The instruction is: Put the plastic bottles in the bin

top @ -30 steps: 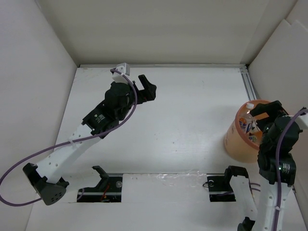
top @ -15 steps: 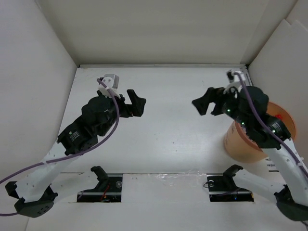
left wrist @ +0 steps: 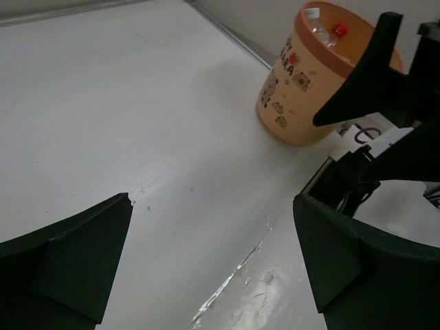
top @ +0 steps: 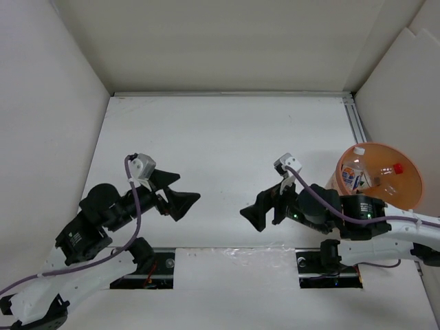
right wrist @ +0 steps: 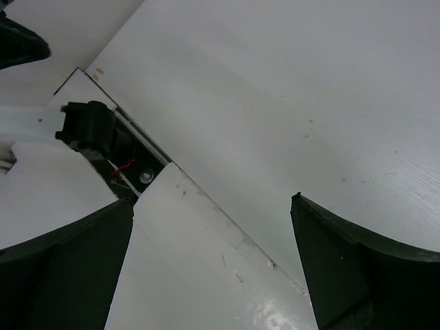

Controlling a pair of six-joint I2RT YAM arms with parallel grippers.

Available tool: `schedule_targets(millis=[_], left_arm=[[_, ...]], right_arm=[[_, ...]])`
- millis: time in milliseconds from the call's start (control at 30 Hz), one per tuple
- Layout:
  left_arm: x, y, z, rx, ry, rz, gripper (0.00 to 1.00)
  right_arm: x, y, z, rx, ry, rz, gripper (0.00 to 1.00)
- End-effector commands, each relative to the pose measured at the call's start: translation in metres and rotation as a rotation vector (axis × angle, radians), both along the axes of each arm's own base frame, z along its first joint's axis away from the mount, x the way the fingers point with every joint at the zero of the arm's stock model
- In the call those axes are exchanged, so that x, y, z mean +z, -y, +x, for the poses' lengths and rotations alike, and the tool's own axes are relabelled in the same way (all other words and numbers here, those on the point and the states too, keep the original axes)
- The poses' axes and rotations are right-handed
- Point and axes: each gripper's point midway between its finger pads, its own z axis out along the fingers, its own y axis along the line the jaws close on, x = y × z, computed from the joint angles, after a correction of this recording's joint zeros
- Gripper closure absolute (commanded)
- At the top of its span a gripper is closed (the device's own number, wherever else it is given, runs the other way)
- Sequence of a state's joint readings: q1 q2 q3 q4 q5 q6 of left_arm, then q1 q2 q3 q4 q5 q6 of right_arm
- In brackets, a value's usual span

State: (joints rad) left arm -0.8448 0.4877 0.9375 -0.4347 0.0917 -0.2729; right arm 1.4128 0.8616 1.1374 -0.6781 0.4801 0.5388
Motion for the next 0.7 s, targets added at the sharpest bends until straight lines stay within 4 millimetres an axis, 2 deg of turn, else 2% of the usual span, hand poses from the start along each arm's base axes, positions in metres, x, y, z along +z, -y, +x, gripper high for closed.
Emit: schedule_targets(millis=[0,67,133,333,433,667], left_arm=[[0.022,0.003,-0.015,-0.081,0.079,-0.083,0.0],[0.024,0.0,-0.016,-0.072,0.088,-0.092,0.0],[0.019,0.0,-0.014,-0.063,0.081,-0.083,0.0],[0.016,0.004,-0.007,-0.044,0.067,-0.08,0.0],[0.005,0.006,-0.001,-0.025,0.049,-0.058,0.0],[0.005,0.004,0.001,-0.006,0.042,-0.063,0.0]], right_arm=[[0.025,-0.009,0.009,-0.08,0.013,0.126,0.0],[0.018,-0.013,0.011,-0.087,0.022,0.096,0.0],[0.023,-0.015,0.012,-0.088,0.024,0.117,0.0],[0.031,-0.009,0.013,-0.094,0.039,0.16,0.0],[0.03,-0.007,0.014,-0.102,0.042,0.16,0.0],[0.028,-0.005,0.016,-0.114,0.045,0.15,0.0]])
